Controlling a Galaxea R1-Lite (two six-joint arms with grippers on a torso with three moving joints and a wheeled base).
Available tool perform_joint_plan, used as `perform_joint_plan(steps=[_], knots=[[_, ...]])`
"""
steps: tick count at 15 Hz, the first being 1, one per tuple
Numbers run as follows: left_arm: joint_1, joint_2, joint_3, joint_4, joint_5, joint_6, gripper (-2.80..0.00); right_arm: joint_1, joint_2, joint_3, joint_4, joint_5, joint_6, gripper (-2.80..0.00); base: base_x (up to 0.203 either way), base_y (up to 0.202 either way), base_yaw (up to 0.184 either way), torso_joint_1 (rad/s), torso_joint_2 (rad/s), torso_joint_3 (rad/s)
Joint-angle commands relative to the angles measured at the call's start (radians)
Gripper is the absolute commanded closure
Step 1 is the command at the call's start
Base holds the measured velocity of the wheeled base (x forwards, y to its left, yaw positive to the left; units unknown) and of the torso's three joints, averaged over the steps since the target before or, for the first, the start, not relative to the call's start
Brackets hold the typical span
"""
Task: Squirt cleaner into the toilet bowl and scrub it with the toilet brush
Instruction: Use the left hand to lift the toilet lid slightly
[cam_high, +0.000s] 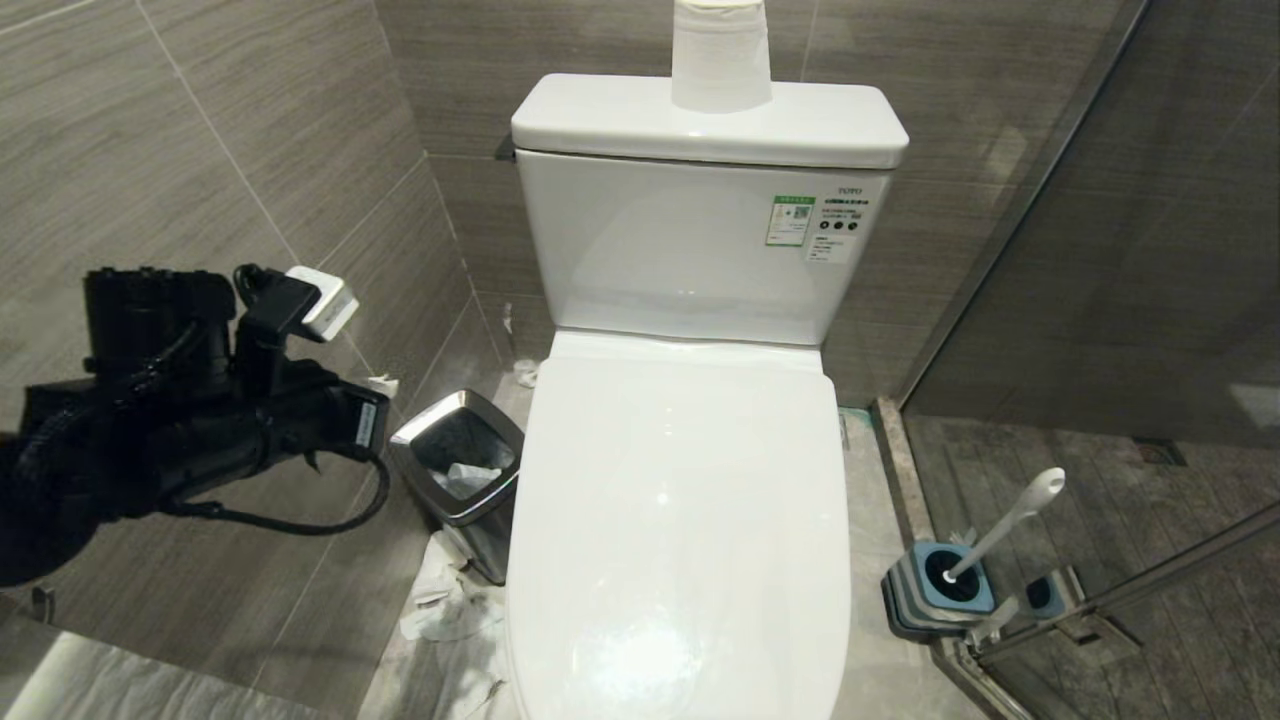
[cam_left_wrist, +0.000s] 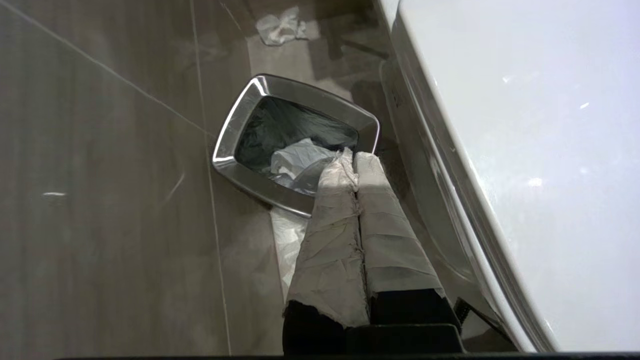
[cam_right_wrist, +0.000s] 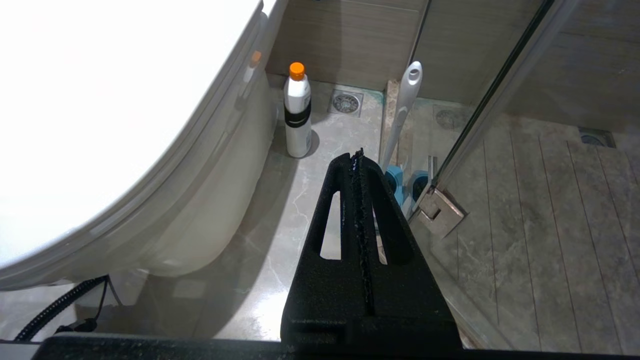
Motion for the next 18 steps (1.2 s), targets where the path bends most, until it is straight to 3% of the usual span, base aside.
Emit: perform_joint_plan(steps=[1,4,6,8,10,12,16,18], knots=[[0.009,0.114,-0.038,-0.003,-0.02,0.001,0.0,0.0,0.0,0.006,0.0,0.0,0.0,0.0,0.0,0.0,0.0,0.0,0.0,0.0],[0.016,0.192,-0.097,-0.002,-0.172,-0.015,0.0,0.0,0.0,0.006,0.0,0.0,0.001,0.0,0.0,0.0,0.0,0.0,0.0,0.0],[0.023,0.242,-0.134,0.006,-0.279,-0.095,0.0,0.0,0.0,0.006,0.0,0.0,0.001,0.0,0.0,0.0,0.0,0.0,0.0,0.0],[0.027,0.273,-0.163,0.026,-0.417,-0.236,0.0,0.0,0.0,0.006,0.0,0.0,-0.001,0.0,0.0,0.0,0.0,0.0,0.0,0.0],[0.028,0.286,-0.191,0.058,-0.545,-0.427,0.0,0.0,0.0,0.006,0.0,0.0,0.001,0.0,0.0,0.0,0.0,0.0,0.0,0.0],[0.04,0.328,-0.227,0.053,-0.612,-0.598,0.0,0.0,0.0,0.006,0.0,0.0,0.0,0.0,0.0,0.0,0.0,0.0,0.0,0.0],[0.117,0.42,-0.228,-0.086,-0.653,-0.659,0.0,-0.001,0.0,0.006,0.0,0.0,0.0,0.0,0.0,0.0,0.0,0.0,0.0,0.0],[0.164,0.449,-0.231,-0.129,-0.789,-0.672,0.0,0.0,0.0,0.006,0.0,0.0,-0.001,0.0,0.0,0.0,0.0,0.0,0.0,0.0]])
